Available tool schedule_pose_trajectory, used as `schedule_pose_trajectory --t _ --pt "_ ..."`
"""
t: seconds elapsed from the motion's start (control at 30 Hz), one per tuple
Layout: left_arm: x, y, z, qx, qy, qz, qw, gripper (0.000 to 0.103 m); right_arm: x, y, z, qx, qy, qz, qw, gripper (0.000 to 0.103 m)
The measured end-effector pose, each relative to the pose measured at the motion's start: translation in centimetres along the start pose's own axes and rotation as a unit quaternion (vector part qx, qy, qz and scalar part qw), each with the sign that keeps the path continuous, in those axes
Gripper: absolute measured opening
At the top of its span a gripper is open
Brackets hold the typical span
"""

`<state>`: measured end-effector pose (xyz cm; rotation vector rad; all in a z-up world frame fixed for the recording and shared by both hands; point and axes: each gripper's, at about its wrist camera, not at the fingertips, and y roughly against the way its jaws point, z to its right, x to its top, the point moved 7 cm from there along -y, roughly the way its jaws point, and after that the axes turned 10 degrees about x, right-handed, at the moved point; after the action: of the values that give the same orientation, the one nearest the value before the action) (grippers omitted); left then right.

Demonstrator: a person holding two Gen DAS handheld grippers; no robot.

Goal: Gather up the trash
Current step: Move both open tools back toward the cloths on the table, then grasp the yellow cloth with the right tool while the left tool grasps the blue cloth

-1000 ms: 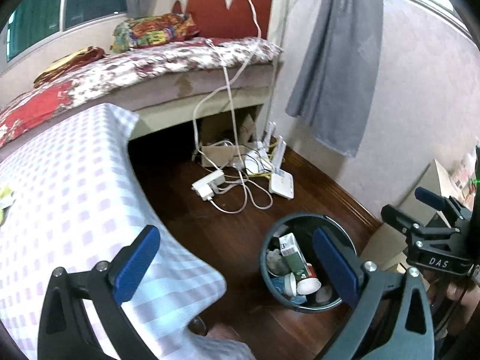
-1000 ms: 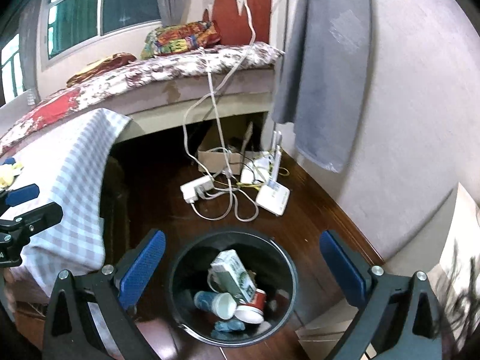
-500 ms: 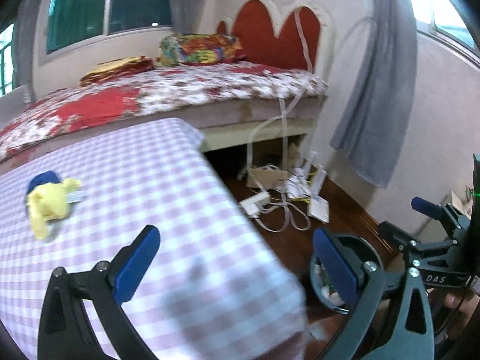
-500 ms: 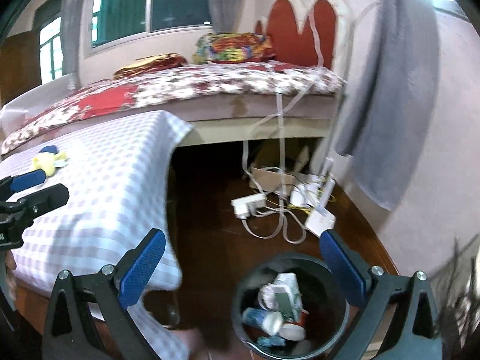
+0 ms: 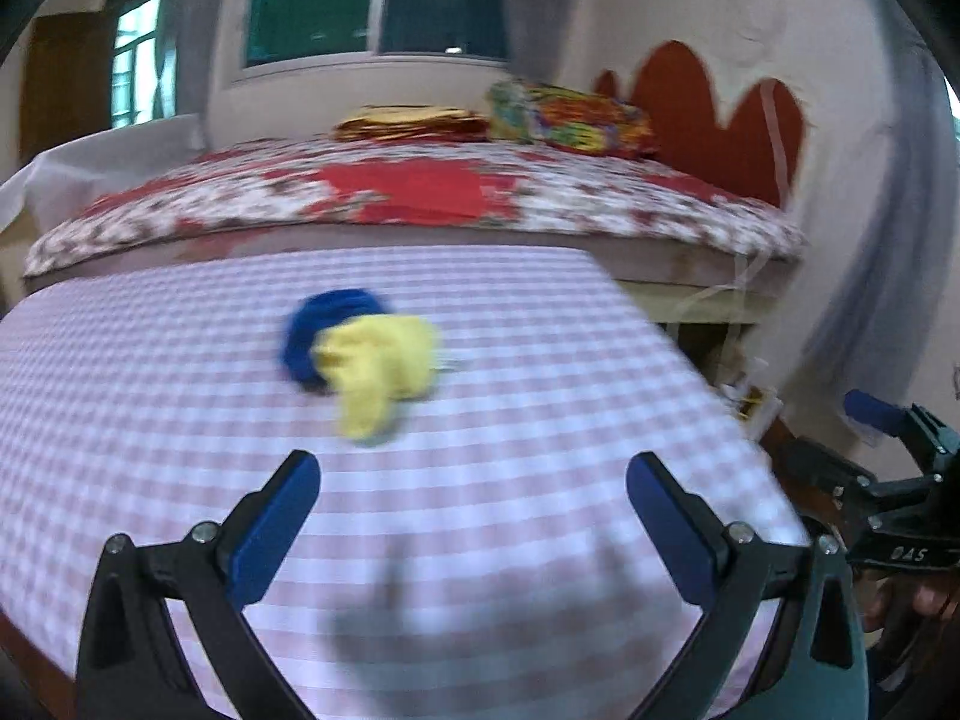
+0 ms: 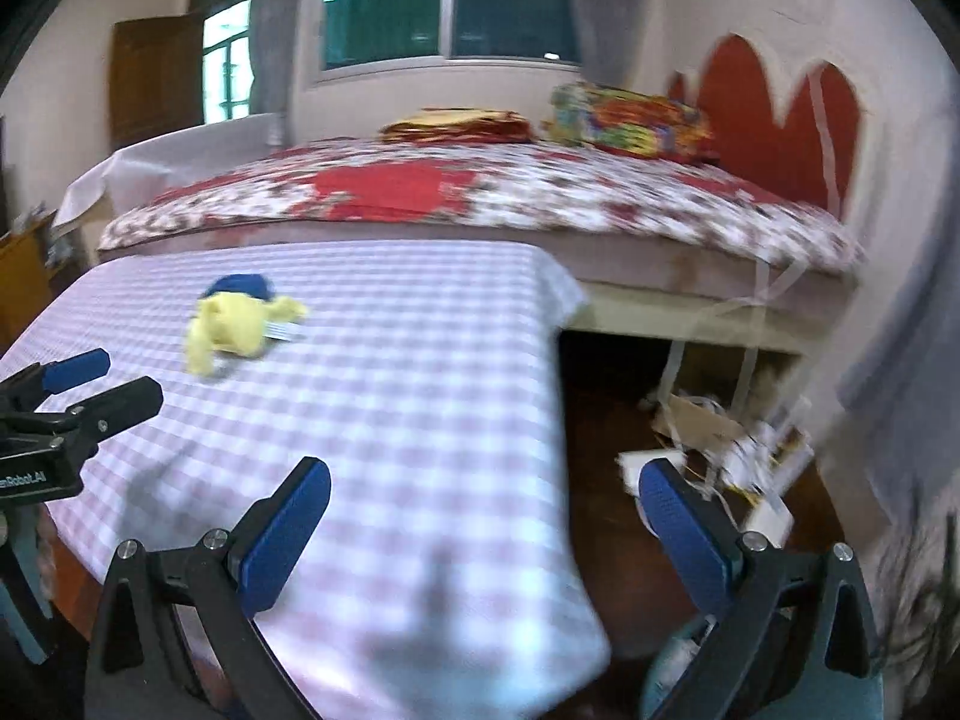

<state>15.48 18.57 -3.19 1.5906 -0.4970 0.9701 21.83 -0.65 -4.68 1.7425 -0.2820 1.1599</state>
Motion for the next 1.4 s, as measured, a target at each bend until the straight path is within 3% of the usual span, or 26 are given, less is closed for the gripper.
schedule_pose_trajectory --t 0.33,0.47,0.57,0.67,0.93,0.97,1.03,1.17,1.23,1.33,1.4 --pt "0.5 -3.1 -11.0 0.078 0.047 -0.026 0.9955 0.102 4.0 -8.5 -9.8 0.074 0.046 -0.024 0.996 0.103" --pt "-0.3 -4.6 -14.0 0.075 0.079 -0.05 0.9928 0.102 4.8 -11.9 -13.1 0.093 0.057 -0.043 0.993 0.103" --pt "-0.6 -4.7 -15.2 0.056 0.106 -0.05 0.9915 0.1 5.2 -14.3 -15.1 0.102 0.063 -0.065 0.991 0.103" --pt "-0.7 -5.2 -16.2 0.06 0.12 -0.053 0.9895 0.096 5.5 -16.4 -16.7 0.103 0.085 -0.08 0.988 0.103" --pt "-0.5 -7.3 -16.3 0.054 0.127 -0.065 0.9883 0.09 6.8 -20.1 -16.6 0.106 0.085 -0.095 0.986 0.101" --pt "-0.3 -7.6 -15.9 0.05 0.123 -0.067 0.9888 0.09 6.8 -20.3 -16.5 0.108 0.085 -0.096 0.986 0.097" --pt "0.2 -7.9 -14.9 0.043 0.112 -0.064 0.9907 0.09 6.9 -20.6 -16.0 0.108 0.081 -0.099 0.986 0.079" --pt "1.7 -8.6 -12.5 0.034 0.085 -0.054 0.9943 0.09 6.9 -20.7 -14.7 0.109 0.074 -0.099 0.986 0.057" --pt "2.2 -9.0 -11.5 0.029 0.077 -0.053 0.9952 0.09 7.0 -20.6 -13.7 0.11 0.069 -0.095 0.987 0.04" --pt "2.9 -10.0 -9.9 0.02 0.06 -0.055 0.9965 0.09 7.3 -20.4 -11.7 0.101 0.058 -0.089 0.989 0.032" --pt "3.5 -11.1 -8.5 0.011 0.046 -0.057 0.9972 0.09 7.4 -20.2 -10.0 0.088 0.05 -0.084 0.991 0.031"
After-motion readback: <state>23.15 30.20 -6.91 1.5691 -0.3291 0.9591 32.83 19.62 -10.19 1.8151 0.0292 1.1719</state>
